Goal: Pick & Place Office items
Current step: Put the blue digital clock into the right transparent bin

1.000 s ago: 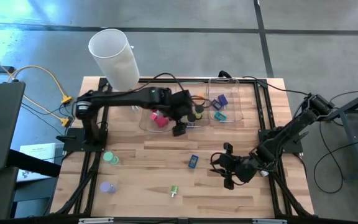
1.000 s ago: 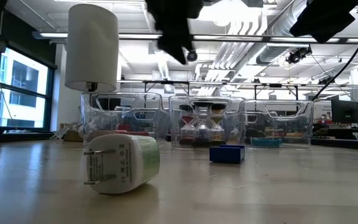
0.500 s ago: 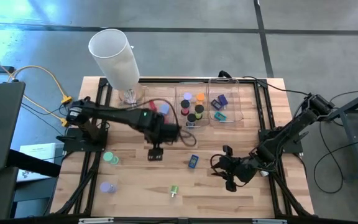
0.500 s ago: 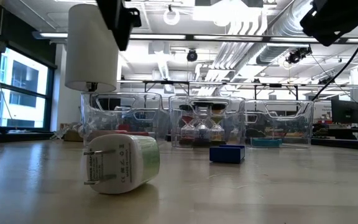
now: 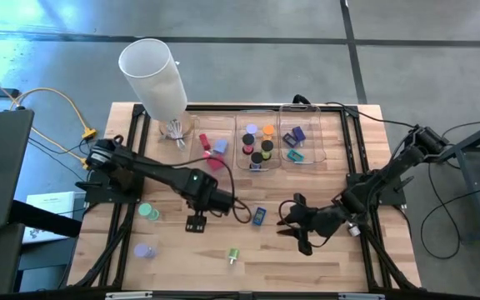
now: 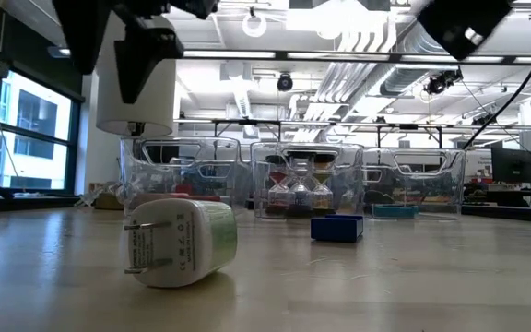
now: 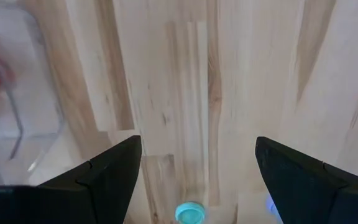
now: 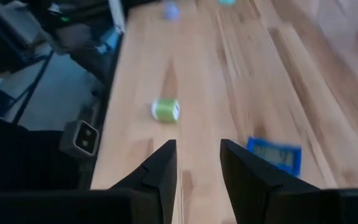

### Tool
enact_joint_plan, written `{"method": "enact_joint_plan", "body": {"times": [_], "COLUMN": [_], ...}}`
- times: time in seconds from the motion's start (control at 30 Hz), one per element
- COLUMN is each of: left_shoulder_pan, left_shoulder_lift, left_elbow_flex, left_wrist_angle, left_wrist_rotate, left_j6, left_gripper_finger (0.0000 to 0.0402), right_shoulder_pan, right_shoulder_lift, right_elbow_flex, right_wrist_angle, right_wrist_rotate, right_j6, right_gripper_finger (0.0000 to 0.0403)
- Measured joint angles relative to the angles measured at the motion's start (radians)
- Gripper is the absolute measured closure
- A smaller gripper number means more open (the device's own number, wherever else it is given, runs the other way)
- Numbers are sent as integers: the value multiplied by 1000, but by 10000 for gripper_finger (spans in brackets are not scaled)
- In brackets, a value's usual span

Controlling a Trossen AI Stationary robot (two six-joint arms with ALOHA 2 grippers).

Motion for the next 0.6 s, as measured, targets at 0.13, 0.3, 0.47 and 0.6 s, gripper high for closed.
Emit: {"method": "enact_joint_plan", "body": {"times": [0.13,0.3,0.47,0.6], "left_shoulder_pan": [-26,-57,-99,-132], "left_shoulder_lift": [0,0,-9,-39], "left_elbow_flex": [-34,-46,-46,-49], "left_wrist_angle": [21,27,70,114], "left_wrist_rotate": [6,16,17,16], "left_j6": [-25,-62,-80,-96], "left_gripper_finger": [93,93,93,93], "right_shoulder_pan": [-5,-12,-12,-30], "right_shoulder_lift": [0,0,0,0], "right_elbow_flex": [0,0,0,0], "right_wrist_angle": [57,97,129,136], "right_wrist_rotate": [1,0,-8,-20], "right_j6": [-140,-241,-387,-532], "right_gripper_finger": [291,259,197,159]}}
